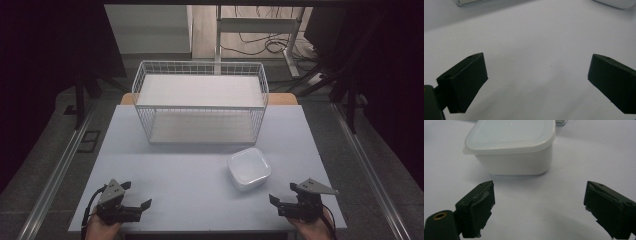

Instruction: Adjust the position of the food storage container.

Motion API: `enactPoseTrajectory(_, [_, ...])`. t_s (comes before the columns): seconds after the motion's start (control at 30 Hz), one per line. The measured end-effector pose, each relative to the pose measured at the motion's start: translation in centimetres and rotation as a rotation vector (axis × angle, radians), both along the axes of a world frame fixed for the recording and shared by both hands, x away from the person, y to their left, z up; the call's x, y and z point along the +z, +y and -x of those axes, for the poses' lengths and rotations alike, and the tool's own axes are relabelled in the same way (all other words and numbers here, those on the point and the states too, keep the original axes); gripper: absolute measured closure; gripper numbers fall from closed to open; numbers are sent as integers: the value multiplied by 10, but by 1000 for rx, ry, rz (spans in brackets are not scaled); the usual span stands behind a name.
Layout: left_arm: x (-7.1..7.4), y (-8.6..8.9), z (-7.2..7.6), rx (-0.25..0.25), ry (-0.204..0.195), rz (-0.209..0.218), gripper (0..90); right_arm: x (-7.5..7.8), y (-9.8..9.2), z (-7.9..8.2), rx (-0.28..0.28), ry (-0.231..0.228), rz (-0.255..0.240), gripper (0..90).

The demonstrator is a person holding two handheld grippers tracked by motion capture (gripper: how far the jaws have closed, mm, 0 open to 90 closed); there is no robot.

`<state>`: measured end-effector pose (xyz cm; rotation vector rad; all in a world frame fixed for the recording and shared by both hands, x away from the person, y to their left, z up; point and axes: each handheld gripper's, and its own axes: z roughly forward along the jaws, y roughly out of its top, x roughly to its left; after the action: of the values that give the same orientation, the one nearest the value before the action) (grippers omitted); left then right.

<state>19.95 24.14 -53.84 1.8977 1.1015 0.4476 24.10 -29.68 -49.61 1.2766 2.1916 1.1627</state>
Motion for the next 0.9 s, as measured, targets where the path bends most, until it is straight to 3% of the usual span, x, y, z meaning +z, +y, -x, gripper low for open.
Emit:
enactPoseTrajectory(0.13, [0,0,0,2,-3,-9,20,4,-1,-5,-6,4,23,195])
enactPoseTrajectory(0.2, [0,0,1,6,-6,-7,20,10,-2,-10,12,9,10,330])
enactPoseTrajectory(0.23, [0,0,1,7,-7,-7,20,10,-2,-10,12,9,10,330])
enactPoseTrajectory(0.37, [1,2,2,15,-13,-3,22,16,1,-15,43,-8,44,517])
enactPoseTrajectory(0.4, [1,2,2,17,-12,-1,23,19,3,-17,59,-12,66,597])
enactPoseTrajectory(0.57, [0,2,2,14,-12,-3,23,23,4,-21,55,-37,110,764])
enactPoseTrajectory(0.67, [0,2,2,16,-8,-4,24,26,2,-27,52,-39,109,868])
enactPoseTrajectory(0.9, [0,2,1,21,-6,-4,27,32,3,-50,25,-49,132,895])
